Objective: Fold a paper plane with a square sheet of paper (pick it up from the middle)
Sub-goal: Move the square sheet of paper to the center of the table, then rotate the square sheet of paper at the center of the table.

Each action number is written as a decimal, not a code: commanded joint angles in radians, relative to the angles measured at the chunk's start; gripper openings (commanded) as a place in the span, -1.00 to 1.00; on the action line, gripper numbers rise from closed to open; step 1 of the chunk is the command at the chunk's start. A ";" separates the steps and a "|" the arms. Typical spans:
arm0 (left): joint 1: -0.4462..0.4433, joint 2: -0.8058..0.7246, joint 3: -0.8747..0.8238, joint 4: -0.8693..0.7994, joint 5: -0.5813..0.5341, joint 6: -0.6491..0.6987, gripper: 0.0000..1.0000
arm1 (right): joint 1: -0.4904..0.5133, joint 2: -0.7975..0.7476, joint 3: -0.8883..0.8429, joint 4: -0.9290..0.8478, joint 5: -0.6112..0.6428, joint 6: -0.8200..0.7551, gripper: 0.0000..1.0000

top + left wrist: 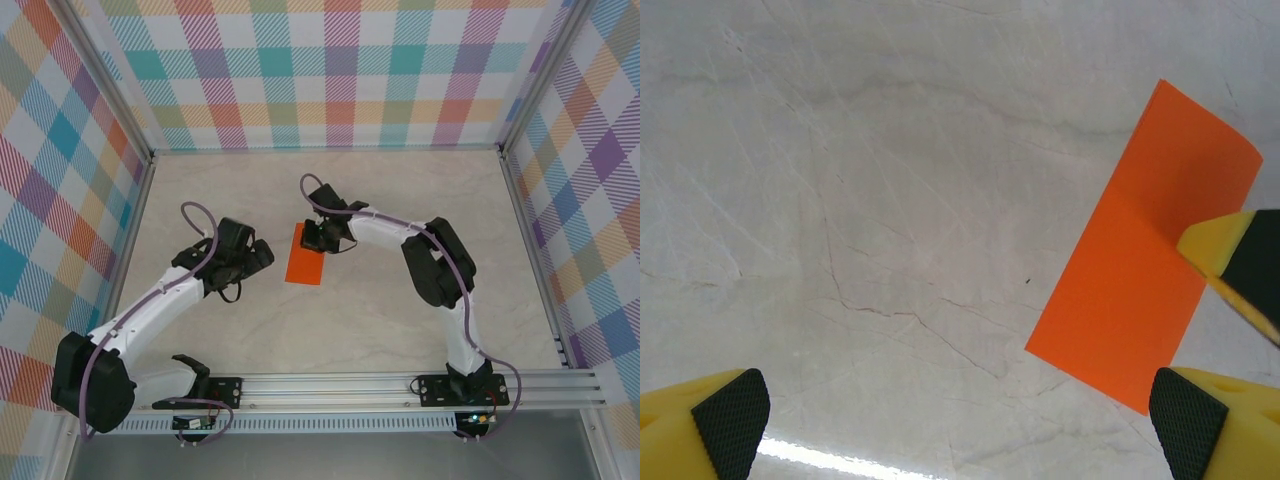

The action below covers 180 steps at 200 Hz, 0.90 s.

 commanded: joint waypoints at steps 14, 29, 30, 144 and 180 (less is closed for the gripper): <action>0.010 -0.018 -0.030 0.053 0.088 0.001 1.00 | -0.047 0.080 0.128 -0.118 0.003 -0.101 -0.93; 0.009 -0.019 -0.036 0.081 0.120 0.005 1.00 | -0.062 0.119 0.185 -0.150 0.007 -0.122 -0.93; 0.009 -0.019 -0.036 0.083 0.122 0.005 1.00 | -0.063 0.121 0.189 -0.152 0.008 -0.124 -0.93; -0.052 0.099 -0.027 0.226 0.304 -0.008 0.69 | -0.140 -0.026 -0.035 -0.261 0.218 -0.011 -0.96; -0.119 0.160 -0.026 0.283 0.328 -0.051 0.51 | -0.150 -0.247 -0.351 -0.089 0.162 0.105 -0.95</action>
